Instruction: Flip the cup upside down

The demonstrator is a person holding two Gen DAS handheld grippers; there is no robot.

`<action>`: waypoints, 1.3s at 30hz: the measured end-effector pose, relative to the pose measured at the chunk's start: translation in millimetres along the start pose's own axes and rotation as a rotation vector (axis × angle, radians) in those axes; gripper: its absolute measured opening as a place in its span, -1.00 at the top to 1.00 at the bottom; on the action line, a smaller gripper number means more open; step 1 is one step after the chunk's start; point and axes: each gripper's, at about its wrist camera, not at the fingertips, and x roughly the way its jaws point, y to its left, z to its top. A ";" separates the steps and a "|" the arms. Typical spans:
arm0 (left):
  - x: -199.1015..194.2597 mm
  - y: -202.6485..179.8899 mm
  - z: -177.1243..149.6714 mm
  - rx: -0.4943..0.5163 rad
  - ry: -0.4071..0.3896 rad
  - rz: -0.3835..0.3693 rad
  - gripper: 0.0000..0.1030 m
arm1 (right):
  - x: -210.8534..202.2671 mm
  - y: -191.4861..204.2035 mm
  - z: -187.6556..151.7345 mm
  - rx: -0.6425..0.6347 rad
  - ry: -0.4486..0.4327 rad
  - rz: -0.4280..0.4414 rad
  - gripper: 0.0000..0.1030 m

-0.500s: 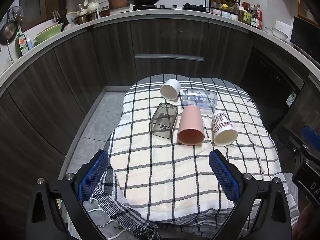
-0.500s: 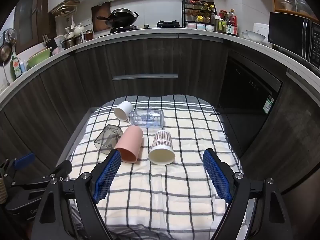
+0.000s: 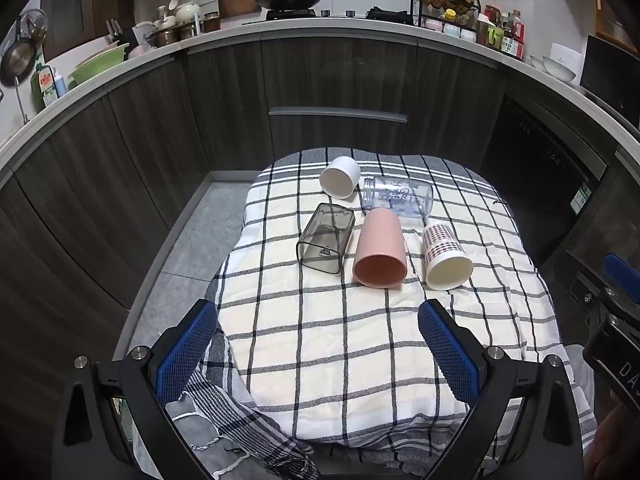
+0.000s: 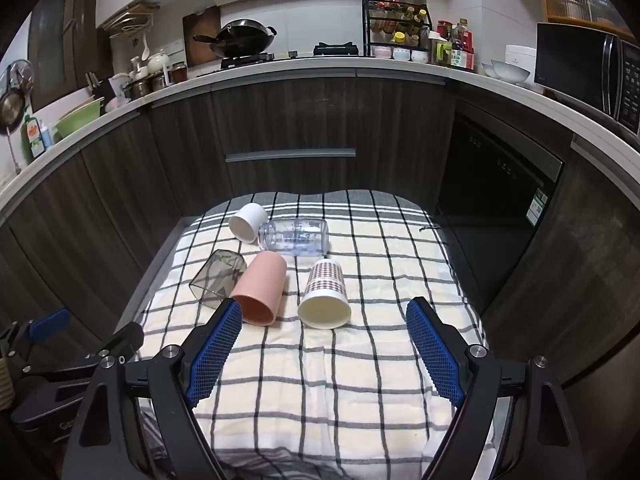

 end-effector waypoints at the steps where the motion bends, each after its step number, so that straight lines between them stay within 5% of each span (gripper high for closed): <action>1: 0.2 1.0 -0.4 -0.005 0.000 -0.004 -0.99 | -0.1 0.5 -0.3 0.000 -0.001 -0.001 -0.63; 39: -1.5 1.7 -5.0 -0.013 -0.005 0.001 -0.99 | 1.3 1.5 -6.8 0.007 0.015 0.005 -0.63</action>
